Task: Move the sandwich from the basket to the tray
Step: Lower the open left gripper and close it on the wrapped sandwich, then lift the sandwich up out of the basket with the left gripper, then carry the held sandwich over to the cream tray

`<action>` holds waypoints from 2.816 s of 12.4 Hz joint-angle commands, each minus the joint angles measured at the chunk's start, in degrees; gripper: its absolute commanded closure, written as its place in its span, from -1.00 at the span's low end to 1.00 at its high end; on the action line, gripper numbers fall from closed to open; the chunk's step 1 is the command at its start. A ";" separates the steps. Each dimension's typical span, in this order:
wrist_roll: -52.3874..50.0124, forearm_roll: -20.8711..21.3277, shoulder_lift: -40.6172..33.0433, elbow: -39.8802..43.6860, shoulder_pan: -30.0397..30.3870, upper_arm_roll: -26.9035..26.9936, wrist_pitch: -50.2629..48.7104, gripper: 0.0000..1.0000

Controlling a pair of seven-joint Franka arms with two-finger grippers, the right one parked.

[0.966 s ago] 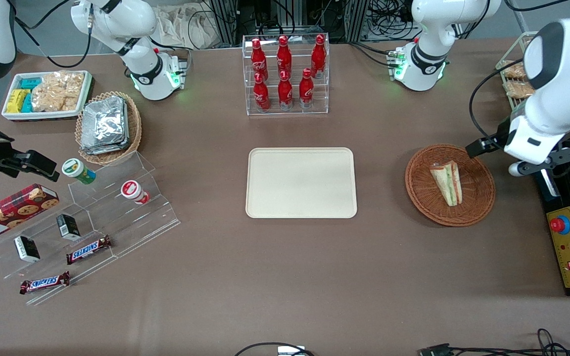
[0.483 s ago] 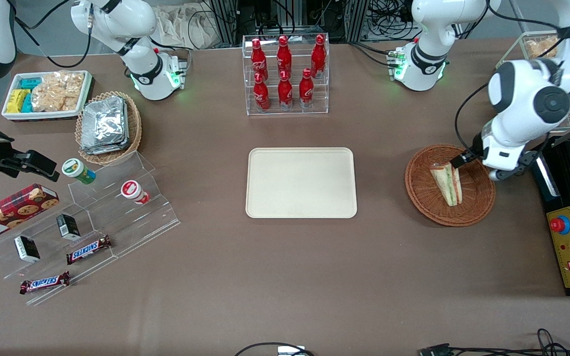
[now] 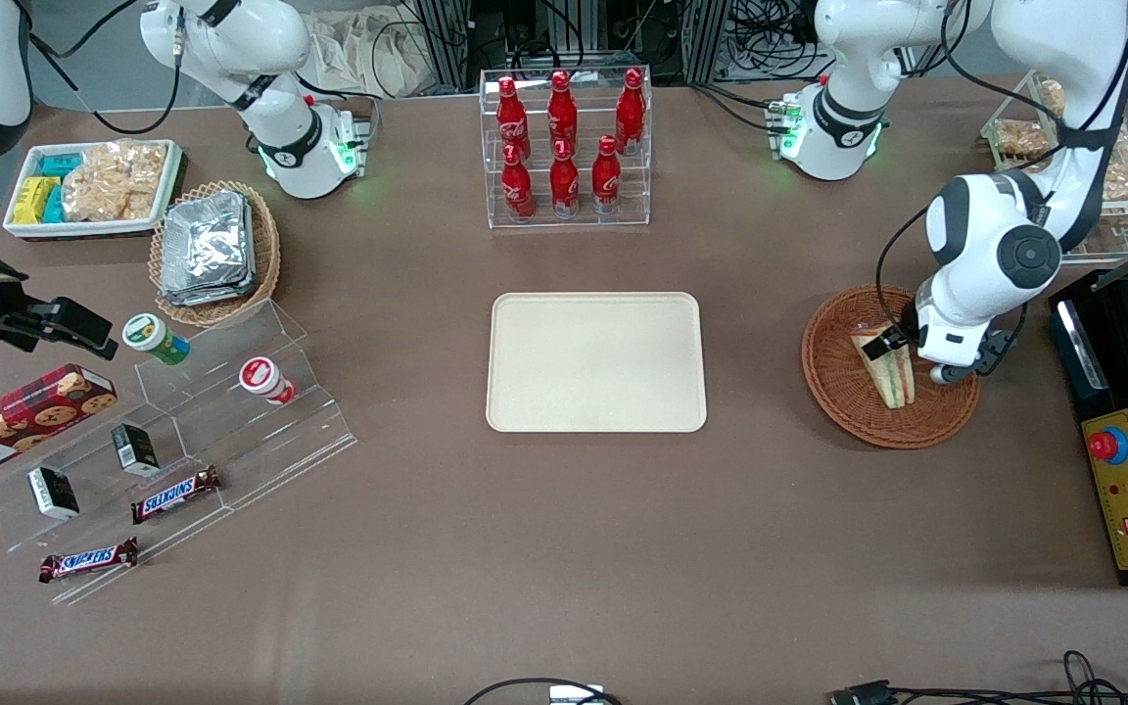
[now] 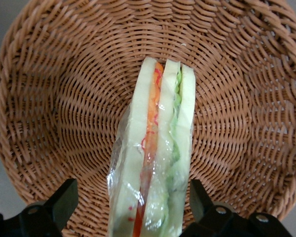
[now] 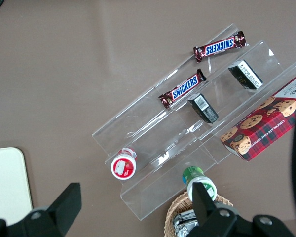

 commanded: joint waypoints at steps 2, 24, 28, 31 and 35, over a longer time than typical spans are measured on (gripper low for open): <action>-0.76 -0.16 0.27 0.83 -0.25 -0.07 0.49 -0.25; 4.47 -4.20 -10.21 45.38 -2.18 -17.34 -63.23 1.00; -19.16 -4.03 4.98 57.75 -2.36 -35.19 -62.35 1.00; -26.06 -2.89 7.38 57.09 -2.80 -38.39 -55.86 1.00; -26.25 2.37 8.97 40.96 -4.29 -38.39 -40.78 1.00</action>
